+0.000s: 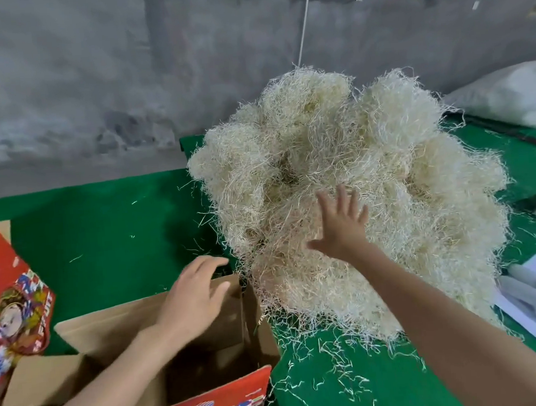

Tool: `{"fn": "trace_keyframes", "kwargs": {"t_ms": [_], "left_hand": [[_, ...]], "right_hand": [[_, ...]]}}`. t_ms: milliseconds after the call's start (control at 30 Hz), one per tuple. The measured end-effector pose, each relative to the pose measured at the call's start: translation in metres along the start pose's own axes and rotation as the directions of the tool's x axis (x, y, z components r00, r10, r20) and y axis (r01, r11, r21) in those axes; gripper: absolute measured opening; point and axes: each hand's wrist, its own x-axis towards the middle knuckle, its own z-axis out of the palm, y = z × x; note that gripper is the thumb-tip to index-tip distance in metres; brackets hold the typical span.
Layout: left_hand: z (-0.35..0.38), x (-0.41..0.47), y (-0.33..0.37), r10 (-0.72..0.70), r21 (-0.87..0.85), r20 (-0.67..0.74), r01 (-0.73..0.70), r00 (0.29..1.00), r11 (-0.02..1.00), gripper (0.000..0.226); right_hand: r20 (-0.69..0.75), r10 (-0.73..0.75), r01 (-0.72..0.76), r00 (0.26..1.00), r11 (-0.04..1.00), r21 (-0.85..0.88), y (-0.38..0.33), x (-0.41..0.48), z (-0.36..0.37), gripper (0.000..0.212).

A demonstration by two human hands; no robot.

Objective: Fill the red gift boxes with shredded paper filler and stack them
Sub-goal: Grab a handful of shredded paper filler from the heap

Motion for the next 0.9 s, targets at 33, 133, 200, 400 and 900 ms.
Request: {"fn": "trace_keyframes", "kwargs": {"t_ms": [33,133,200,400,900], "left_hand": [[0.006,0.005,0.014,-0.024,-0.079,-0.009,0.023,1.000,0.997,0.041],[0.024,0.025,0.049,-0.077,-0.279,0.022,0.080,0.997,0.957,0.053],[0.035,0.042,0.070,-0.083,-0.361,0.056,0.098,0.995,0.928,0.068],[0.043,0.089,0.105,-0.129,-0.634,0.201,0.230,0.971,0.739,0.121],[0.042,0.132,0.106,-0.585,-0.801,0.337,0.551,0.737,0.233,0.084]], "right_hand": [[0.028,0.034,-0.033,0.999,0.998,-0.056,0.018,0.005,0.000,0.122],[0.079,0.069,-0.056,0.995,0.986,-0.158,0.054,0.010,0.008,0.114],[0.059,0.081,-0.073,0.995,0.989,-0.129,0.064,0.015,0.012,0.077],[-0.167,-0.016,0.102,0.986,0.846,0.524,0.037,0.021,-0.020,0.036],[-0.405,-0.151,0.389,0.902,0.693,0.607,0.028,0.040,-0.077,0.042]]}}
